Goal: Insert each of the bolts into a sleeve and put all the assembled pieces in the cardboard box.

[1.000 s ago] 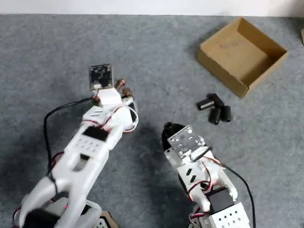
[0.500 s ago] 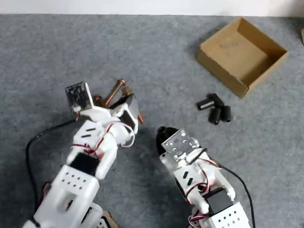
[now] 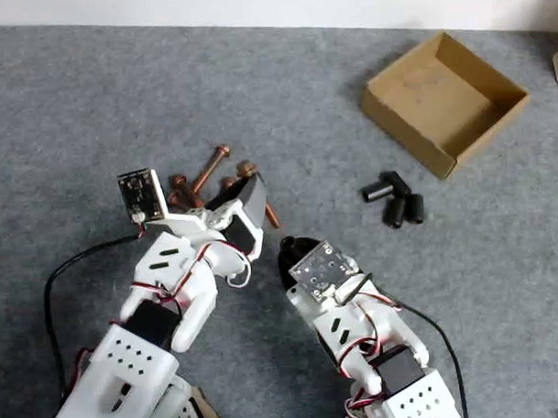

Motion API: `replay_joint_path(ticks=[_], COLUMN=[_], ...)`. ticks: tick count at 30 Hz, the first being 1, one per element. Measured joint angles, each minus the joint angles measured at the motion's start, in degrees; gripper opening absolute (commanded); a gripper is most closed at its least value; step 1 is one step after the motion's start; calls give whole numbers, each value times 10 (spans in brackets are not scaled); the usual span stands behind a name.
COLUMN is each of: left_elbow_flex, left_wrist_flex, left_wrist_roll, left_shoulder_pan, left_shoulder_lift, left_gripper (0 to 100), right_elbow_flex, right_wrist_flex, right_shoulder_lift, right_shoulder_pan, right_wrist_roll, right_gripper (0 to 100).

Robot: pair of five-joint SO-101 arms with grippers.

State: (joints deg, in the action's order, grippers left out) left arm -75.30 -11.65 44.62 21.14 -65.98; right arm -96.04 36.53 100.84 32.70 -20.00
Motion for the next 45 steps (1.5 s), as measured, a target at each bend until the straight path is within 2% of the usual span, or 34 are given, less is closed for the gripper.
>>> replay_joint_path(ticks=[7, 17, 25, 27, 32, 34, 40, 45], left_elbow_flex=[-23, -33, -69, -70, -71, -71, -56, -51], left_wrist_flex=[-35, -46, -49, -49, -79, -100, -158, -168], left_wrist_roll=[-1, -1, -102, -120, -128, -122, -83, -80], left_shoulder_pan=[49, 56, 127, 134, 139, 140, 122, 87], left_shoulder_lift=[-25, -25, -31, -32, -33, -33, -34, -33], left_gripper=[4, 4, 15, 80, 386, 432, 322, 255], right_elbow_flex=[0, 0, 0, 0, 0, 0, 0, 0], right_wrist_flex=[0, 1, -25, -28, -28, -28, -28, -29], right_shoulder_lift=[0, 0, 1, 1, 1, 2, 2, 2], right_shoulder_pan=[0, -4, -53, -54, -69, -79, -95, -104], right_wrist_roll=[0, -1, 11, 13, 12, 12, 16, 16], right_gripper=[5, 5, 5, 5, 5, 5, 4, 4])
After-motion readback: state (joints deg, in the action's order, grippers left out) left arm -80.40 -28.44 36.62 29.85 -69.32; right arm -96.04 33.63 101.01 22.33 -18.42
